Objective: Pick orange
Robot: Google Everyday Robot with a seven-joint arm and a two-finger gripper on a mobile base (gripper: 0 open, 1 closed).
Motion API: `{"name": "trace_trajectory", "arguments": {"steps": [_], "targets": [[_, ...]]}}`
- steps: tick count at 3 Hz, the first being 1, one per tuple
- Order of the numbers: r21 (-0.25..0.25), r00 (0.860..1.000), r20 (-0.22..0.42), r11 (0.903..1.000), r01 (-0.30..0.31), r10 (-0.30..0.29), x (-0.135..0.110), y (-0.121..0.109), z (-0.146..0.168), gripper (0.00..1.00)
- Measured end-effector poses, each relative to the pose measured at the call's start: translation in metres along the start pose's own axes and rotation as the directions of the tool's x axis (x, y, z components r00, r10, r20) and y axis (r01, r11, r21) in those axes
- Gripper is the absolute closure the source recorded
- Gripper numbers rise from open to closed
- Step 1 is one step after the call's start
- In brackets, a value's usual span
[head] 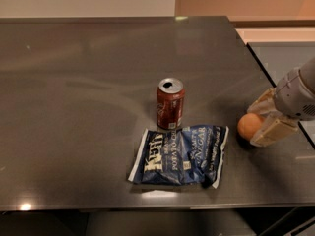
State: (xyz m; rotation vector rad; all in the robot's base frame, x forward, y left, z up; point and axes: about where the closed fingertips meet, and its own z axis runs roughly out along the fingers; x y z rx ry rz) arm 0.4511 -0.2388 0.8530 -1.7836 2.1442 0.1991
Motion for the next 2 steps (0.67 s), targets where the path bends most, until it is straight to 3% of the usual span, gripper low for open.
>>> {"name": "trace_trajectory", "arguments": {"steps": [2], "targets": [[0.008, 1.0, 0.005, 0.9998, -0.018, 0.018, -0.009, -0.005, -0.013, 0.88]]}}
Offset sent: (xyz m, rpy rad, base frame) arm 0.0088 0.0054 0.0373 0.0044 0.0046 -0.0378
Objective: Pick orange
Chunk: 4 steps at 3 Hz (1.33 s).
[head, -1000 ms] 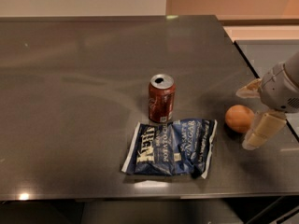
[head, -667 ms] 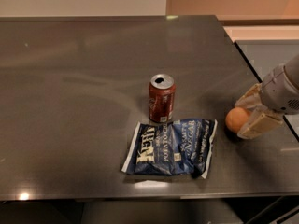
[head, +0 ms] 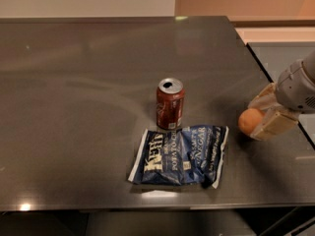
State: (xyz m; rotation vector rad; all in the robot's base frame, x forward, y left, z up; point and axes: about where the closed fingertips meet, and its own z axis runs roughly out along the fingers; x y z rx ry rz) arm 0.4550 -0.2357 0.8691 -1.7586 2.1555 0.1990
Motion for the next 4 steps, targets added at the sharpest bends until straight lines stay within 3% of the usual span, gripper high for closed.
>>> {"name": "trace_trajectory", "arguments": {"steps": [1, 2, 4], "targets": [[-0.032, 1.0, 0.0, 0.9993, -0.02, 0.02, -0.016, -0.012, -0.018, 1.0], [-0.038, 1.0, -0.001, 0.9992, -0.008, 0.008, -0.039, -0.023, -0.045, 1.0], [0.005, 0.999, 0.035, 0.9994, 0.034, -0.034, -0.073, -0.03, -0.079, 1.0]]}}
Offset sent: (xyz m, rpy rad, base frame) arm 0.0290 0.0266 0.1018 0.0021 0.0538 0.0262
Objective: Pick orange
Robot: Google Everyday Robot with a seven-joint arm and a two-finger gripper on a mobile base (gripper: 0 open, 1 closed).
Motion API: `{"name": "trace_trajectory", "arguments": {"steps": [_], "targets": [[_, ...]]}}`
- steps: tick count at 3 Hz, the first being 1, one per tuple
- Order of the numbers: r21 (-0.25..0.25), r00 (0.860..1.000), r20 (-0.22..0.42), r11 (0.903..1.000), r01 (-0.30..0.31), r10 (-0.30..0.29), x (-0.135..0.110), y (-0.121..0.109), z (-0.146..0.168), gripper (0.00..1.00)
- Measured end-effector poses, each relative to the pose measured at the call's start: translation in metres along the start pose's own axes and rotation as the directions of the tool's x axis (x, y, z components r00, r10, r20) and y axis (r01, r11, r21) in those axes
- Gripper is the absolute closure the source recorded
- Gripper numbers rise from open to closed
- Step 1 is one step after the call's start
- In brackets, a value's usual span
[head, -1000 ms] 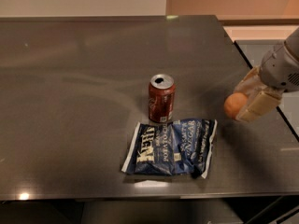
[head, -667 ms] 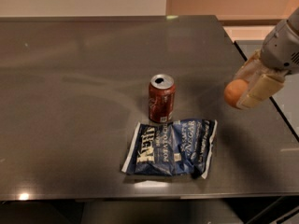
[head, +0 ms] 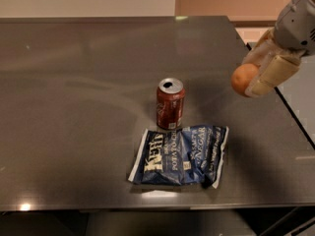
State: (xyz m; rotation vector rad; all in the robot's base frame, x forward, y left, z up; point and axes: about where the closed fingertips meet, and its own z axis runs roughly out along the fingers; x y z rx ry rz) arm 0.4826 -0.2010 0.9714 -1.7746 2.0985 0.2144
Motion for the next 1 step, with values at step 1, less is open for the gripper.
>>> {"name": "trace_trajectory", "arguments": {"steps": [1], "targets": [[0.0, 1.0, 0.0, 1.0, 0.0, 0.0, 0.0, 0.0, 0.0, 1.0]]}}
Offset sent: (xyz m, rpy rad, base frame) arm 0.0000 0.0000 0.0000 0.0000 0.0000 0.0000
